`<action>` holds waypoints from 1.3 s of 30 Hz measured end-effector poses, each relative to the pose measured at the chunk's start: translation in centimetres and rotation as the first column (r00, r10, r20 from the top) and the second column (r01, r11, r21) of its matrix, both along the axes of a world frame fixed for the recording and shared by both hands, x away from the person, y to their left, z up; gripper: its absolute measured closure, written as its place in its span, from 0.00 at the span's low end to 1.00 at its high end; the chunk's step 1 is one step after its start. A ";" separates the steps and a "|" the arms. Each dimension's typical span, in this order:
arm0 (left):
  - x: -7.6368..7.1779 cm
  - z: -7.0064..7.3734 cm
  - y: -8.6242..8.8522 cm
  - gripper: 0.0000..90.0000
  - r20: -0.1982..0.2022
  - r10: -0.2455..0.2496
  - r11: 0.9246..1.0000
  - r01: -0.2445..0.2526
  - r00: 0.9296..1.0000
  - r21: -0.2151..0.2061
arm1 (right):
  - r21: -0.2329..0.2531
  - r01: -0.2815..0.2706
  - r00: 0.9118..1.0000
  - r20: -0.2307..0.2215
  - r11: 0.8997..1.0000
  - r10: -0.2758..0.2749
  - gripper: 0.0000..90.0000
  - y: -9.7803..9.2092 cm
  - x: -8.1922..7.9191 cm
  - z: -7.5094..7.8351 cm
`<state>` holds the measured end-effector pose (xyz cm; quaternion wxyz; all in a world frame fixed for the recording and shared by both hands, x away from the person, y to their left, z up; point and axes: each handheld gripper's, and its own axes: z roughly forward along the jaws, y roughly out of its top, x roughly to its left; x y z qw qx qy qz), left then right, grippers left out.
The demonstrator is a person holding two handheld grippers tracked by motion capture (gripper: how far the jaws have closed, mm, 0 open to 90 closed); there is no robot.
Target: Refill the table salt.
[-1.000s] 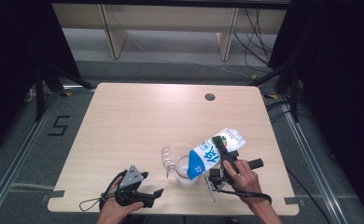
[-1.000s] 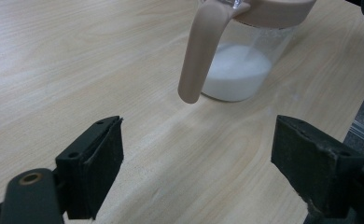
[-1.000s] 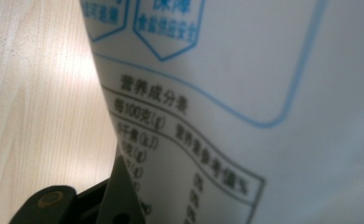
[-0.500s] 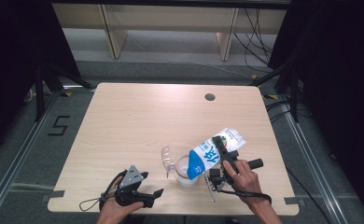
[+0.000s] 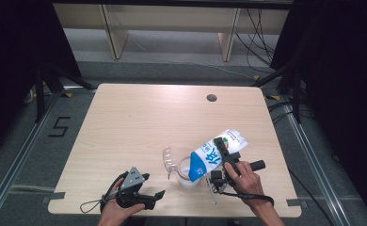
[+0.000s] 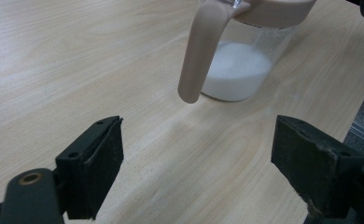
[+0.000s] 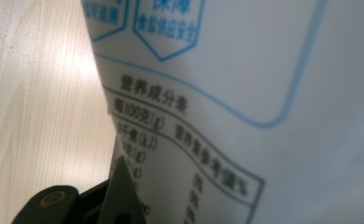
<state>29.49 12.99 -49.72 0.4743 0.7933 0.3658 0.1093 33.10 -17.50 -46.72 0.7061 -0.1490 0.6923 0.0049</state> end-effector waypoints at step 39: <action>0.0 0.1 0.0 0.18 -0.001 -0.001 1.000 0.001 1.000 0.007 | 0.007 0.006 1.000 0.003 1.000 -0.006 0.72 -0.1 0.0 0.0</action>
